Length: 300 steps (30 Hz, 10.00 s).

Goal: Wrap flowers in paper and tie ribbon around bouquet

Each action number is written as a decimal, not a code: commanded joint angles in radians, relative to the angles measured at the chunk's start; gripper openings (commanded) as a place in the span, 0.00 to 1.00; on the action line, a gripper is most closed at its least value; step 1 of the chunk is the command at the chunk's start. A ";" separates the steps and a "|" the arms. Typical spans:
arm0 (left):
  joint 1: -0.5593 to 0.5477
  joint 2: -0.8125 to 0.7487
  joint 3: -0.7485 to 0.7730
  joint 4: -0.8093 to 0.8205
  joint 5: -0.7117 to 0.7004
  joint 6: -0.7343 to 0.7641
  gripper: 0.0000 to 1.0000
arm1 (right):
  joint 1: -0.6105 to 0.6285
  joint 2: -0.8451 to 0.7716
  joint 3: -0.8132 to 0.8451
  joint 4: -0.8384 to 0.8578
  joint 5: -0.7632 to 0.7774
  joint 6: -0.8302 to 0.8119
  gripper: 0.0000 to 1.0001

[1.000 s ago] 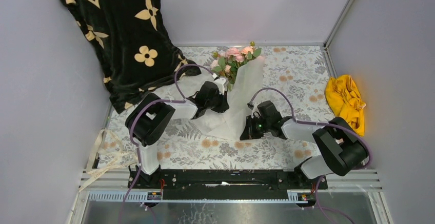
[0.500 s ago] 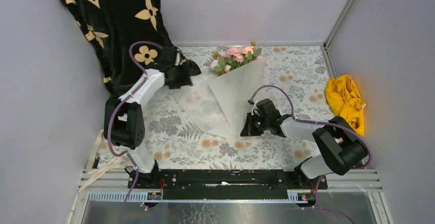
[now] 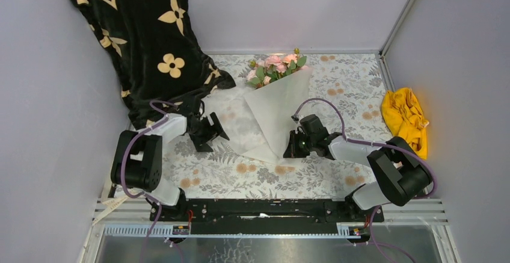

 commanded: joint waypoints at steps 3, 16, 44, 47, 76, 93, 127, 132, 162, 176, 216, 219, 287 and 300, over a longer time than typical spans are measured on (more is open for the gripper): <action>-0.023 -0.055 -0.164 0.241 0.084 -0.118 0.90 | 0.010 -0.019 0.005 0.011 0.046 0.007 0.00; -0.138 -0.009 -0.221 0.389 0.085 -0.225 0.84 | 0.029 0.001 -0.003 0.073 0.048 0.036 0.00; -0.423 0.028 0.237 0.049 -0.065 0.389 0.00 | 0.036 0.049 -0.101 0.254 0.114 0.272 0.00; -0.510 0.047 0.343 0.001 -0.111 0.513 0.00 | 0.036 0.069 -0.107 0.282 0.105 0.291 0.00; -0.701 0.415 0.541 0.144 -0.177 0.762 0.00 | -0.114 -0.153 -0.011 0.083 0.079 0.311 0.09; -0.697 0.402 0.633 0.136 -0.180 0.773 0.00 | -0.282 0.040 0.042 0.103 -0.002 0.132 0.36; -0.757 0.454 0.518 0.216 -0.189 1.020 0.00 | -0.444 -0.137 0.205 -0.148 0.172 -0.028 0.55; -0.758 0.451 0.515 0.220 -0.203 1.038 0.00 | -0.474 -0.096 0.404 -0.176 0.082 -0.166 0.76; -0.758 0.443 0.519 0.223 -0.205 1.061 0.00 | -0.184 0.329 0.911 -0.283 -0.139 -0.227 1.00; -0.757 0.433 0.512 0.219 -0.219 1.077 0.00 | -0.173 0.262 0.834 -0.363 0.014 -0.255 0.00; -0.684 0.257 0.462 0.123 -0.166 1.170 0.11 | -0.365 0.451 0.683 -0.102 0.143 -0.184 0.00; -0.768 0.244 0.375 0.204 -0.194 1.198 0.11 | -0.366 0.456 0.680 -0.100 0.144 -0.181 0.00; -0.953 0.351 0.287 0.277 -0.119 1.283 0.27 | -0.489 0.185 0.360 -0.156 -0.151 -0.027 0.93; -0.953 0.331 0.287 0.267 -0.120 1.280 0.28 | -0.489 0.368 0.271 0.154 -0.308 0.066 0.54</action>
